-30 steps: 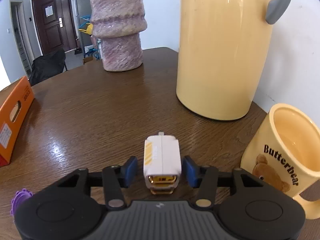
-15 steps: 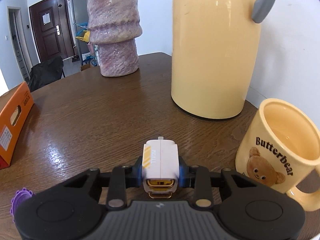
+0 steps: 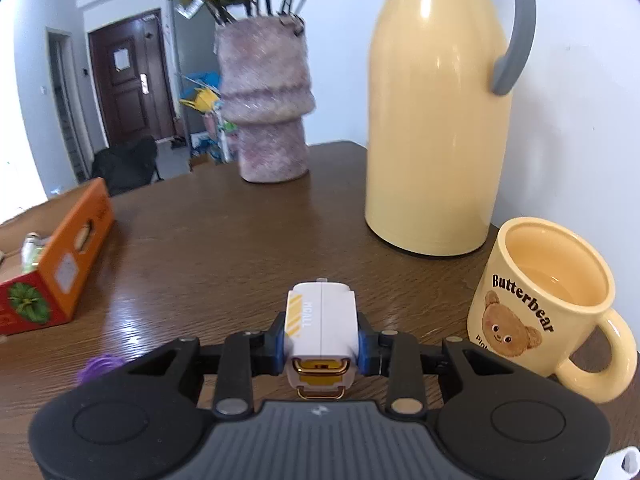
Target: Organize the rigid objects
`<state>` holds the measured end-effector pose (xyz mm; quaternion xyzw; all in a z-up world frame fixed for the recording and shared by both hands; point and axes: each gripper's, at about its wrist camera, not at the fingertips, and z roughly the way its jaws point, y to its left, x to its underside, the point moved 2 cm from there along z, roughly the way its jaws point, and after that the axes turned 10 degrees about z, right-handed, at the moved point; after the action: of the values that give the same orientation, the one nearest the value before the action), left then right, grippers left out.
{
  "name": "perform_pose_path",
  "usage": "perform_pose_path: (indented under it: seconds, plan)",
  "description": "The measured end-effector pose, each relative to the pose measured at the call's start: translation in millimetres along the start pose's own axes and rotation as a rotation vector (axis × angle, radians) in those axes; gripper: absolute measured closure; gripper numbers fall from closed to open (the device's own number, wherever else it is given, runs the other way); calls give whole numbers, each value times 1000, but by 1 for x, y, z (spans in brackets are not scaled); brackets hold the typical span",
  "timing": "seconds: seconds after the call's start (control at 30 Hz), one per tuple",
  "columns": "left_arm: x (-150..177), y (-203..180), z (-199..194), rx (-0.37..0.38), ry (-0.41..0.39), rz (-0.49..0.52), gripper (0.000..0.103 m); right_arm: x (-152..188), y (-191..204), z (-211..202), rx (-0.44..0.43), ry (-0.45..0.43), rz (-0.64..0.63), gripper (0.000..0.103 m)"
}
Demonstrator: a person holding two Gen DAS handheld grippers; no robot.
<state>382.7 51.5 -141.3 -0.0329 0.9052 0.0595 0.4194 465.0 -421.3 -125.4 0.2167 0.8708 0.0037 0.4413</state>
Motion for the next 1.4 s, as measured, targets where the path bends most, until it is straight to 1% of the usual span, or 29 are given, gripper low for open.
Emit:
perform_pose_path:
  seconds: [0.33, 0.5, 0.73, 1.07, 1.23, 1.4]
  plan:
    - [-1, -1, -9, 10, -30, 6, 49, 24, 30, -58, -125, -61, -72, 72]
    - [-1, -2, -15, 17, -48, 8, 49, 40, 58, -85, -201, -73, -123, 72]
    - [-2, -2, -22, 27, -71, 9, 49, 61, 98, -114, -306, -63, -186, 72]
    - [-7, -9, -40, 66, -113, 29, 49, 90, 157, -132, -431, -18, -238, 72]
    - [-11, -13, -46, 78, -125, 40, 49, 98, 181, -138, -475, -10, -239, 72]
    - [-20, -13, -55, 74, -151, 56, 49, 102, 200, -142, -503, -9, -247, 72]
